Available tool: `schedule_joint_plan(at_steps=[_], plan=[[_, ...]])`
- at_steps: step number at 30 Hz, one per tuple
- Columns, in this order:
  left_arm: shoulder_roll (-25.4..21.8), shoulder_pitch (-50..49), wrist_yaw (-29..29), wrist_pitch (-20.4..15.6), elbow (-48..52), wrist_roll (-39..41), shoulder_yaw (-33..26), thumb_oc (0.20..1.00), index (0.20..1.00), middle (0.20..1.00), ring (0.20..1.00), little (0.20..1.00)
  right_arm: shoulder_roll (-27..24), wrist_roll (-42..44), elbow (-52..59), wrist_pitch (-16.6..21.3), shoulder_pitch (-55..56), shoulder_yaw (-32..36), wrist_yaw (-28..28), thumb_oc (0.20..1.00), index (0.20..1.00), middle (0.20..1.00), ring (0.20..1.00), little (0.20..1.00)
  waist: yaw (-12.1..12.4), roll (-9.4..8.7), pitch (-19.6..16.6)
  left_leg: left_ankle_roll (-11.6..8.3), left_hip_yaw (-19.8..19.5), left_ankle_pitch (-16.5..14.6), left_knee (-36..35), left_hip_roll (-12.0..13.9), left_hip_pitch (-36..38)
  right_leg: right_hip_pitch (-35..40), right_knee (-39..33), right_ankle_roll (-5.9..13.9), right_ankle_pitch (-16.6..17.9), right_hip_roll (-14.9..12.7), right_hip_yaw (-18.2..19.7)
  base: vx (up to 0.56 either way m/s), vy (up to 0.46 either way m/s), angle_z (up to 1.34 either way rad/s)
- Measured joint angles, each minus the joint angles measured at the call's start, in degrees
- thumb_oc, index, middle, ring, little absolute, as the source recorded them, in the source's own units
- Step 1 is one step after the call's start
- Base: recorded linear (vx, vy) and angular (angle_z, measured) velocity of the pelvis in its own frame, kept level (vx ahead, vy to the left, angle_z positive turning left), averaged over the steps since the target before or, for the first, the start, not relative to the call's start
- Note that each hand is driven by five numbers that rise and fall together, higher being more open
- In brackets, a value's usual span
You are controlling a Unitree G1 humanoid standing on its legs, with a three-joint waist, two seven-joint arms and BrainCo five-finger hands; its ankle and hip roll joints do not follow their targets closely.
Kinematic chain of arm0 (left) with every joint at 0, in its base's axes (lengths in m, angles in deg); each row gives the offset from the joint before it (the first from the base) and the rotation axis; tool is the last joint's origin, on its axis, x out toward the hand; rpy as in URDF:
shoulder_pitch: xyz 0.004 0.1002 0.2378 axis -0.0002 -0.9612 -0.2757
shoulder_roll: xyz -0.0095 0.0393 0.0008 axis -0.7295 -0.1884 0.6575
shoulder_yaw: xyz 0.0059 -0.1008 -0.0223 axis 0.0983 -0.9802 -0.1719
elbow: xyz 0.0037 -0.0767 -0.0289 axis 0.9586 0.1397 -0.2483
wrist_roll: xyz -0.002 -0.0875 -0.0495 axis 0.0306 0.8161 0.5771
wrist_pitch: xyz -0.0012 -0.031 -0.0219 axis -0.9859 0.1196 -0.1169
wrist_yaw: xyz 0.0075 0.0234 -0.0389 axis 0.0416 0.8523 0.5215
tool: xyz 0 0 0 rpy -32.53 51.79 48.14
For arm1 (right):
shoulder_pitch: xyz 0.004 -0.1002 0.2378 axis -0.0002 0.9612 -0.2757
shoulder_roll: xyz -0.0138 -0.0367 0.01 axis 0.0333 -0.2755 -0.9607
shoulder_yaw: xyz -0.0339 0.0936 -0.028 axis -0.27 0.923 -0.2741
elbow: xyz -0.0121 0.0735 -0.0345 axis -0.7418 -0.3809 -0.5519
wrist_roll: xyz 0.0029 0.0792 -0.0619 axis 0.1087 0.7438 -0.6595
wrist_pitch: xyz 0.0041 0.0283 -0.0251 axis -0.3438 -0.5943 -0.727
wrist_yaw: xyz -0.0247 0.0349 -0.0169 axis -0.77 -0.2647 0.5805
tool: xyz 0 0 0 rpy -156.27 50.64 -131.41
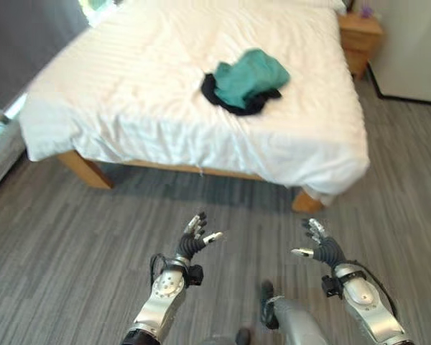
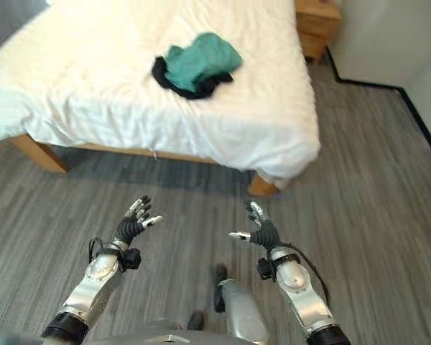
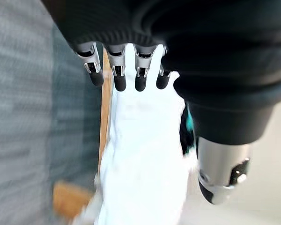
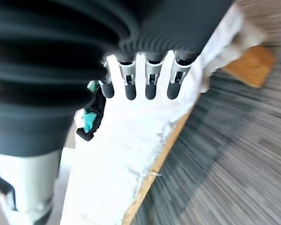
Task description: Pick up bed clothes into laundry basket.
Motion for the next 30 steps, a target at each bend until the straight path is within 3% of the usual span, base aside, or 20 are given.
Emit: schedule_joint_plan(at_steps=[2, 3, 4, 5, 6, 7, 9, 11, 12, 13, 14, 15, 17, 19, 20, 21, 23, 25, 28, 30], plan=[[1.2, -0.5, 0.4, 0.0, -2.1, -0.1, -0.4, 1.0, 1.0, 1.0, 1.0, 1.0, -1.1, -4.8, 0.0, -0.5, -1.0, 1.1, 2.0, 1.0, 1.0, 1.0, 1.0, 1.0, -0.8, 0.75, -0.3, -0.96, 0.3, -0.9, 0.3, 0.3, 3.5, -0.7, -0.8, -0.7, 2.6, -0.1, -0.6, 0.63, -0.161, 0.46], [3.1, -2.0, 0.6, -0.1, -2.4, 0.0, -0.9, 1.0, 1.0, 1.0, 1.0, 1.0, -1.5, -9.0, 1.1, -0.8, -0.4, 3.5, 3.1, 1.0, 1.0, 1.0, 1.0, 1.0, -0.5, 0.11, -0.5, -2.02, 1.0, -1.6, 2.9, -0.9, 7.5, 3.0, -0.4, -5.8, 8.4, -0.3, 0.3, 0.81, -0.22, 0.34], [5.1, -2.8, 0.8, 0.0, -2.4, 0.0, -1.1, 1.0, 1.0, 1.0, 1.0, 1.0, -1.7, -10.2, 2.1, -1.2, 0.7, 5.3, 4.1, 1.0, 1.0, 1.0, 1.0, 1.0, 0.0, 0.16, -0.5, -3.59, 1.4, -2.8, 7.9, -1.5, 7.9, 4.9, 0.5, -9.17, 16.0, -0.6, 1.3, 0.51, -0.137, 0.34], [6.2, -4.0, 0.7, -0.3, -2.0, 0.0, -0.8, 1.0, 1.0, 1.0, 1.0, 1.0, -2.4, -11.6, 2.1, -1.3, 0.9, 6.1, 5.1, 1.0, 1.0, 1.0, 1.0, 1.0, -0.4, 0.75, -0.7, -5.89, 1.2, -4.5, 12.1, -0.8, 7.7, 6.8, 1.5, -9.9, 19.1, -0.1, 2.1, 0.36, -0.121, 0.26], [6.3, -4.8, 0.4, -0.4, -1.5, 0.0, -0.6, 1.0, 1.0, 1.0, 1.0, 1.0, -2.7, -12.5, 2.0, -1.8, 0.8, 6.5, 5.6, 1.0, 1.0, 1.0, 1.0, 1.0, -0.6, 1.58, -1.1, -5.86, 1.5, -4.6, 15.8, 1.0, 6.1, 8.2, 1.9, -10.07, 16.9, 1.2, 1.6, 0.31, -0.13, 0.15], [5.9, -4.8, 0.3, -0.7, 0.3, 0.0, -1.2, 1.0, 1.0, 1.0, 1.0, 1.0, -3.7, -14.8, 3.4, -2.0, 0.2, 8.5, 6.7, 1.0, 1.0, 1.0, 1.0, 1.0, 0.4, 0.93, -0.9, -11.66, 4.0, 0.6, 34.4, 0.5, -2.3, 10.9, 1.0, -9.94, 15.1, 1.9, 2.4, 0.23, -0.157, -0.04], [4.6, -4.6, 0.7, -0.8, 0.7, 0.2, -1.3, 1.0, 1.0, 1.0, 1.0, 1.0, -4.6, -16.0, 4.4, -2.0, -2.2, 10.3, 9.6, 1.0, 1.0, 1.0, 1.0, 1.0, 1.3, 0.72, -0.8, -10.96, 7.4, 0.1, 46.9, 1.4, -12.6, 14.6, -0.1, -9.21, 12.5, 2.2, 2.6, 0.21, -0.138, -0.01], [2.2, -3.6, 1.0, -0.9, 2.3, 0.4, -1.3, 1.0, 1.0, 1.0, 1.0, 1.0, -5.2, -16.6, 4.3, -2.5, -6.1, 12.1, 12.6, 1.0, 1.0, 1.0, 1.0, 1.0, 3.8, -1.35, 0.9, -7.5, 12.2, -0.6, 57.1, 3.9, -24.8, 18.7, -0.8, -10.02, 10.0, 1.2, 4.8, 0.25, -0.015, -0.27], [1.0, -3.6, 1.3, -1.2, 3.0, 0.5, -1.2, 1.0, 1.0, 1.0, 1.0, 1.0, -4.9, -18.0, 4.9, -2.6, -7.6, 12.7, 13.9, 1.0, 1.0, 1.0, 1.0, 1.0, 4.7, -2.41, 1.4, -7.23, 12.9, -1.0, 55.6, 4.9, -29.3, 20.6, -1.1, -9.4, 9.0, -0.1, 4.9, 0.48, 0.112, -0.38], [0.3, -4.4, 1.6, -1.2, 2.7, 0.5, -1.4, 1.0, 1.0, 1.0, 1.0, 1.0, -5.4, -20.5, 5.6, -2.6, -10.4, 14.0, 17.1, 1.0, 1.0, 1.0, 1.0, 1.0, 4.7, -3.15, 1.9, -6.27, 14.6, -0.4, 44.8, 7.1, -32.7, 23.4, -2.6, -8.28, 8.0, -1.9, 4.4, 0.39, 0.171, -0.15], [0.3, -5.3, 2.2, -1.4, 2.9, 0.9, -1.3, 1.0, 1.0, 1.0, 1.0, 1.0, -5.5, -22.0, 5.9, -3.6, -11.8, 14.0, 18.6, 1.0, 1.0, 1.0, 1.0, 1.0, 5.3, -2.63, 1.7, -5.25, 13.4, 0.3, 36.4, 7.3, -32.9, 25.3, -3.3, -6.91, 6.5, -2.3, 5.3, 0.47, 0.185, -0.21], [0.9, -6.0, 2.6, -1.5, 2.1, 1.0, -1.1, 1.0, 1.0, 1.0, 1.0, 1.0, -5.5, -23.1, 6.0, -4.3, -13.6, 13.9, 20.4, 1.0, 1.0, 1.0, 1.0, 1.0, 5.6, -2.38, 1.9, -5.33, 10.7, 1.7, 22.8, 7.5, -30.8, 26.6, -3.4, -5.75, 6.5, -2.8, 6.3, 0.31, 0.117, -0.3], [2.4, -6.9, 3.1, -1.5, 1.2, 1.1, -0.7, 1.0, 1.0, 1.0, 1.0, 1.0, -7.6, -26.5, 5.2, -6.1, -17.3, 12.2, 23.4, 1.0, 1.0, 1.0, 1.0, 1.0, 5.8, 0.93, 1.6, -6.25, 8.6, 6.8, 3.5, 9.1, -28.7, 31.1, -4.3, -3.48, 4.3, -2.7, 6.4, 0.28, 0.108, -0.23], [4.3, -8.0, 3.5, -1.3, 1.4, 1.1, -0.5, 1.0, 1.0, 1.0, 1.0, 1.0, -8.5, -27.0, 7.2, -8.0, -14.6, 13.6, 24.2, 1.0, 1.0, 1.0, 1.0, 1.0, 5.5, 3.09, 0.5, -5.52, 9.9, 8.3, 1.4, 10.0, -26.2, 34.9, -4.3, -1.88, 1.1, -2.0, 5.6, 0.26, 0.126, 0.08], [4.4, -8.1, 3.6, -1.1, 1.1, 1.1, -0.4, 1.0, 1.0, 1.0, 1.0, 1.0, -7.9, -27.0, 7.3, -8.3, -14.4, 13.6, 24.4, 1.0, 1.0, 1.0, 1.0, 1.0, 5.3, 2.96, 0.3, -5.01, 9.7, 12.3, 1.3, 9.2, -25.3, 36.5, -4.2, -0.77, -0.5, -2.4, 5.8, 0.22, 0.101, -0.09], [4.2, -9.1, 3.5, -0.7, 1.3, 1.1, -0.4, 1.0, 1.0, 1.0, 1.0, 1.0, -7.6, -27.0, 6.7, -8.4, -13.7, 13.5, 24.4, 1.0, 1.0, 1.0, 1.0, 1.0, 5.5, 1.41, -0.5, -4.46, 9.3, 16.8, 0.9, 8.0, -24.5, 36.9, -3.3, 0.7, -2.0, -3.6, 5.5, 0.18, 0.074, -0.18], [2.6, -9.8, 2.6, -0.6, 1.6, 1.1, -0.5, 1.0, 1.0, 1.0, 1.0, 1.0, -7.4, -27.0, 4.8, -8.8, -14.0, 14.2, 24.5, 1.0, 1.0, 1.0, 1.0, 1.0, 5.5, -1.58, -1.1, -3.71, 9.3, 21.3, 0.0, 5.6, -23.2, 37.7, -2.3, 2.35, -4.0, -6.2, 4.4, 0.18, 0.068, -0.14], [1.7, -10.1, 2.1, -0.3, 0.3, 1.1, -1.1, 1.0, 1.0, 1.0, 1.0, 1.0, -8.1, -26.9, 1.2, -8.9, -15.2, 14.3, 24.5, 1.0, 1.0, 1.0, 1.0, 1.0, 5.7, -2.89, -1.4, -2.73, 9.1, 20.9, -1.2, 3.9, -21.6, 37.8, -1.3, 2.75, -4.2, -8.0, 3.0, 0.1, 0.036, 0.02], [0.4, -10.0, 0.3, 0.0, -0.9, 1.3, -1.0, 1.0, 1.0, 1.0, 1.0, 1.0, -8.7, -26.0, -10.2, -9.2, -20.7, 12.5, 24.3, 1.0, 1.0, 1.0, 1.0, 1.0, 7.3, -1.8, -1.1, -0.6, 8.9, 19.2, -1.3, 3.5, -18.7, 36.7, -4.5, 3.52, -4.7, -8.2, 2.3, 0.08, 0.025, 0.03], [0.3, -10.3, -0.3, 0.1, -0.9, 2.8, -0.9, 1.0, 1.0, 1.0, 1.0, 1.0, -9.0, -24.4, -15.8, -9.9, -23.7, 10.8, 24.2, 1.0, 1.0, 1.0, 1.0, 1.0, 8.6, -1.93, -1.1, -1.17, 8.9, 17.9, -1.3, 3.1, -17.9, 34.0, -4.7, 3.87, -3.5, -8.4, 2.3, 0.06, 0.019, 0.1]])
